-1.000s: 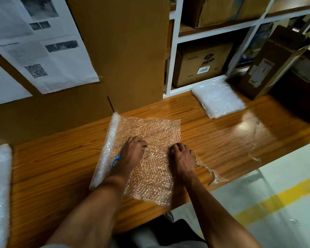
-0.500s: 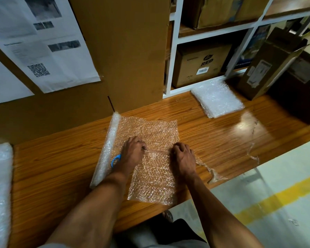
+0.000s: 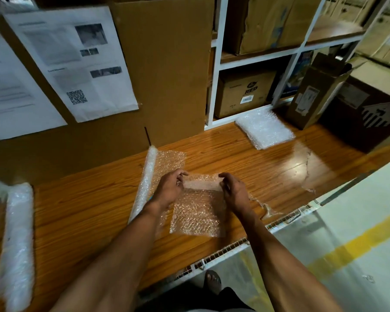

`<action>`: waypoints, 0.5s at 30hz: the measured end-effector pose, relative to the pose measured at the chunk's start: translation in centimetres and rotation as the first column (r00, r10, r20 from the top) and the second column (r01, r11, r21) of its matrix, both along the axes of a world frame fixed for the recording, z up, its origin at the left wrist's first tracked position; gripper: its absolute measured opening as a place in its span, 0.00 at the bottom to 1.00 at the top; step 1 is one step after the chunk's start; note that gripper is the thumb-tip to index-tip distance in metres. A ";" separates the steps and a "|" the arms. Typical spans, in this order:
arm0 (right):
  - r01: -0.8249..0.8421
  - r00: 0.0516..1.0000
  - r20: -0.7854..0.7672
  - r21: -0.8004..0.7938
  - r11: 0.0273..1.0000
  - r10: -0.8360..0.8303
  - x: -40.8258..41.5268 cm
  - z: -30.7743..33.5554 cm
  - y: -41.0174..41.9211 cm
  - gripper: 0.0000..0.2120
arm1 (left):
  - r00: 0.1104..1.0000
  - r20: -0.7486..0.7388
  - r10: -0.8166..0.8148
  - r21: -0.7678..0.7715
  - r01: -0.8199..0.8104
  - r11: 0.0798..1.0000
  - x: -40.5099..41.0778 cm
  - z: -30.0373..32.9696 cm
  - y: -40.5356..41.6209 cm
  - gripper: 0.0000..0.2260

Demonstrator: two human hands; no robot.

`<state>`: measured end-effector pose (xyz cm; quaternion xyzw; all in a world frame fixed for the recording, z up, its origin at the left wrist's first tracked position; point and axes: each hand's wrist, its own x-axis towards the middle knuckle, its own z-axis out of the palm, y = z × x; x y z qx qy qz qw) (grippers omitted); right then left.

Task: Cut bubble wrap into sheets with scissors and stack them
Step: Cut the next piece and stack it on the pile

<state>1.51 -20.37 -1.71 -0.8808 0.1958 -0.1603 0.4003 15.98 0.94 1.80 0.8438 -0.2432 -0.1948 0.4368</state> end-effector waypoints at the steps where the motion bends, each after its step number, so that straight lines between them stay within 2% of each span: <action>1: 0.023 0.999 0.039 0.002 1.000 -0.023 0.0 0.3 0.2 0.11 | 1.000 -0.017 0.019 -0.025 -0.020 0.999 -0.2 0.4 0.3 0.18; 4: 0.086 0.980 0.151 0.240 0.967 -0.125 -0.6 1.9 1.4 0.07 | 0.994 -0.092 0.061 -0.110 -0.071 0.991 -0.7 1.7 1.3 0.08; 7: 0.084 0.966 0.174 0.486 0.870 -0.190 -1.4 3.2 2.2 0.06 | 0.980 -0.182 0.081 -0.157 -0.110 0.981 -1.3 2.9 2.0 0.05; 9: 0.068 0.961 0.185 0.559 0.826 -0.205 -1.9 4.1 2.8 0.06 | 0.967 -0.236 0.093 -0.253 -0.154 0.955 -1.7 3.8 2.4 0.06; 12: 0.090 0.938 0.222 0.588 0.804 -0.267 -2.8 5.9 3.7 0.05 | 0.956 -0.282 0.079 -0.367 -0.184 0.912 -2.5 4.8 2.8 0.08; 15: 0.084 0.921 0.217 0.700 0.709 -0.323 -3.9 7.3 4.7 0.10 | 0.966 -0.242 0.092 -0.403 -0.186 0.896 -3.7 5.5 2.8 0.11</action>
